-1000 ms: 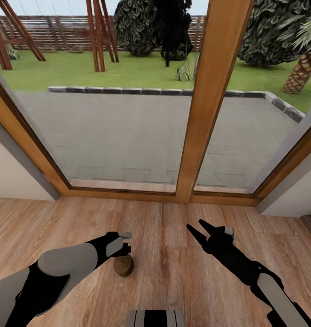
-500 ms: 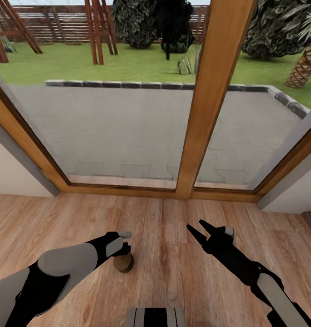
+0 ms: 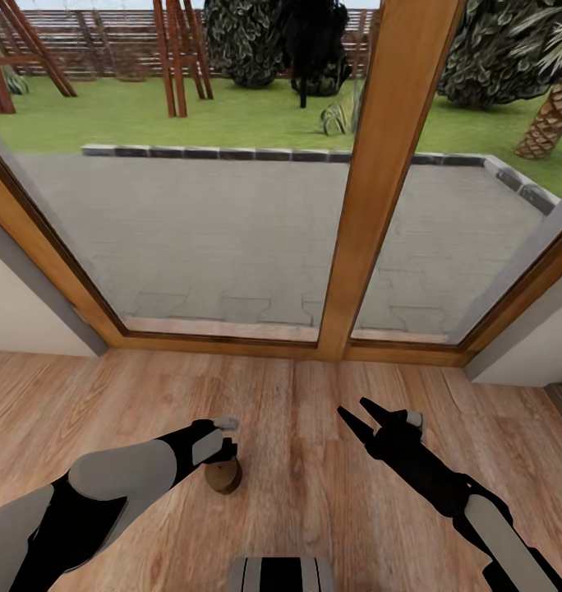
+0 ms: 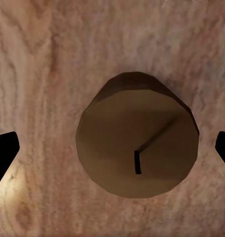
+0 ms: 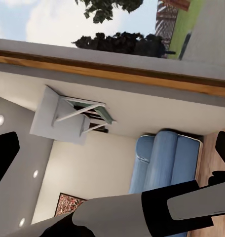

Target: Place each of the two pumpkins and all three candles from the living room inside a cabinet in the living room (use any cabinet), then make sure every cabinet is closed, and position the cauldron so it is next to a table in the living room.

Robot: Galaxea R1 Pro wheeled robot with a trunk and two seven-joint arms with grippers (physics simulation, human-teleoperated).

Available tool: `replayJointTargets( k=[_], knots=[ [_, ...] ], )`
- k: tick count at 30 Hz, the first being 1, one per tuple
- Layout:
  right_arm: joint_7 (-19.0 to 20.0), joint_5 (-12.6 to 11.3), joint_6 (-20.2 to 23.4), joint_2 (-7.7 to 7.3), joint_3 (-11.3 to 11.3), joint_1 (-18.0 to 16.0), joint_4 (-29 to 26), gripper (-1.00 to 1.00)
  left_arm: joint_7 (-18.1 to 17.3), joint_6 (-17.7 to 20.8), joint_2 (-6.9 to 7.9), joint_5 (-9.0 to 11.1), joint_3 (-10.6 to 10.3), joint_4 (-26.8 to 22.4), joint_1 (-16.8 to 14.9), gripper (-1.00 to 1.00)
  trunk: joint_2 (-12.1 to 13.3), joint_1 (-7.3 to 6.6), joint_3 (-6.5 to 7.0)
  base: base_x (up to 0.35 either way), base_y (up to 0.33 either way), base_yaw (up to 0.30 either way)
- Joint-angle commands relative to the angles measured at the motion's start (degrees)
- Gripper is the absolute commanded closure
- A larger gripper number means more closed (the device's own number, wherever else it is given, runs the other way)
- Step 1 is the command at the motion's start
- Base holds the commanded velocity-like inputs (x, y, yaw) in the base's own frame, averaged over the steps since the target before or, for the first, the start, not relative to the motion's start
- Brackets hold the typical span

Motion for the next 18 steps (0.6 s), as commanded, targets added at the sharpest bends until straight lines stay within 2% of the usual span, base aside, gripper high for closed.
replayJointTargets(
  k=[1,8,10,12,13,15,18],
  knots=[
    [-0.1,-0.6,0.4,-0.04,0.1,0.0,0.0,-1.00,0.2,0.1,0.02,0.2,-0.2,-0.1,-0.1,-1.00,0.0,-0.01,-0.04,0.000,0.000,0.000],
    [-0.1,-0.3,0.3,-0.05,0.0,0.0,0.0,-1.00,0.2,0.0,0.07,0.2,-0.1,0.0,-0.1,-1.00,0.0,-0.01,-0.04,0.000,0.000,0.000],
    [-0.2,0.2,0.2,-0.26,-0.6,0.0,0.0,-1.00,0.2,-0.1,0.06,0.2,-0.1,0.0,-0.1,-1.00,0.0,-0.01,-0.04,0.000,0.000,0.000],
    [-0.3,0.9,0.0,-0.32,-2.5,0.0,0.0,-1.00,0.2,-0.1,0.06,0.2,-0.1,0.0,-0.1,-1.00,0.0,-0.01,-0.04,0.000,0.000,0.000],
    [-0.4,1.1,-0.1,-0.32,-2.8,0.0,0.0,-1.00,0.2,-0.1,0.06,0.2,-0.1,0.0,-0.1,-1.00,0.0,-0.01,-0.04,0.000,0.000,0.000],
    [-2.9,3.6,-0.1,-0.23,-3.7,0.0,-0.3,-1.00,0.2,-0.1,0.06,0.2,-0.1,0.0,-0.1,-1.00,0.0,-0.01,-0.04,0.000,0.000,0.000],
    [-9.6,4.9,0.1,-0.11,-4.8,-0.7,-0.5,-1.00,0.2,-0.1,0.01,0.2,-0.1,0.0,-0.1,-1.00,0.0,-0.01,-0.04,0.000,0.000,0.000]
  ],
)
